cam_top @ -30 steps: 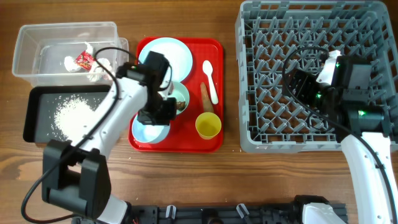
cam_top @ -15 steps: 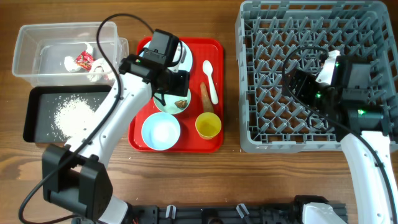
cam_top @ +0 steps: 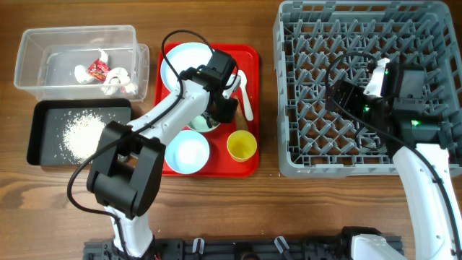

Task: Sort waste into correct bins and load items into the dishwasher rack
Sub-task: 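Grasp the rim of the light-blue scrap bowl with the left gripper, then tip the scrap bowl over the black tray to dump scraps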

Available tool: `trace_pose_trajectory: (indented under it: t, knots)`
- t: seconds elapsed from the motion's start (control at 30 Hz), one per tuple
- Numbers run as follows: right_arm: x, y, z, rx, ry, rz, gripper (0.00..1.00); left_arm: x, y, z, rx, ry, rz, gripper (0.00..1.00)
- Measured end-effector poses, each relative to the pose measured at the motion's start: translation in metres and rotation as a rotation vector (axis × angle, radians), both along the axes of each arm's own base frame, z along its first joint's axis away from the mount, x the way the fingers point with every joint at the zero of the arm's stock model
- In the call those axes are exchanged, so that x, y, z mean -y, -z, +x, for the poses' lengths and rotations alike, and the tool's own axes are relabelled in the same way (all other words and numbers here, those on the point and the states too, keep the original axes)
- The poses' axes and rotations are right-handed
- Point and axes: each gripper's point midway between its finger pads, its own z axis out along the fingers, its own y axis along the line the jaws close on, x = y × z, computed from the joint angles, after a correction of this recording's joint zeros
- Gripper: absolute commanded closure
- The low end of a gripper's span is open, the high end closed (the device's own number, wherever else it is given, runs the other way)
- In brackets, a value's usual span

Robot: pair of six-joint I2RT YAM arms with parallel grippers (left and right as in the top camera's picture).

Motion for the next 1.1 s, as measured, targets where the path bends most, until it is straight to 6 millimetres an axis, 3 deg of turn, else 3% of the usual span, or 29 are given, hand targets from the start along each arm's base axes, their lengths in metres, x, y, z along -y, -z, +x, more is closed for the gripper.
trace_pose_trajectory:
  t: [0.17, 0.3, 0.4, 0.53, 0.7, 0.73, 0.8, 1.0, 1.1]
  knots:
    - [0.0, 0.0, 0.0, -0.001, 0.0, 0.0, 0.01, 0.0, 0.0, -0.001, -0.006, -0.015, 0.0, 0.96]
    - [0.0, 0.0, 0.0, 0.0, 0.0, 0.0, 0.01, -0.001, 0.0, -0.002, -0.017, -0.053, -0.004, 0.82]
    - [0.0, 0.0, 0.0, 0.0, -0.001, 0.0, 0.0, 0.002, 0.001, 0.003, 0.002, -0.066, -0.018, 0.96]
    - [0.0, 0.0, 0.0, -0.001, -0.001, 0.0, 0.01, 0.002, 0.003, 0.005, 0.013, -0.079, -0.024, 0.95]
    - [0.0, 0.0, 0.0, -0.002, 0.0, 0.0, 0.01, 0.002, 0.005, 0.005, 0.012, -0.093, -0.028, 0.85]
    - [0.0, 0.0, 0.0, -0.002, 0.0, 0.0, 0.01, 0.002, 0.006, 0.005, 0.011, -0.093, -0.028, 0.86]
    - [0.0, 0.0, 0.0, -0.001, -0.001, 0.0, 0.01, 0.002, 0.008, 0.005, 0.011, -0.093, -0.028, 0.96]
    - [0.0, 0.0, 0.0, -0.001, -0.001, 0.0, 0.01, 0.001, 0.009, 0.006, 0.009, -0.1, -0.021, 0.96]
    - [0.0, 0.0, 0.0, -0.002, 0.0, 0.0, 0.0, -0.003, -0.001, -0.004, -0.039, -0.125, -0.006, 0.96]
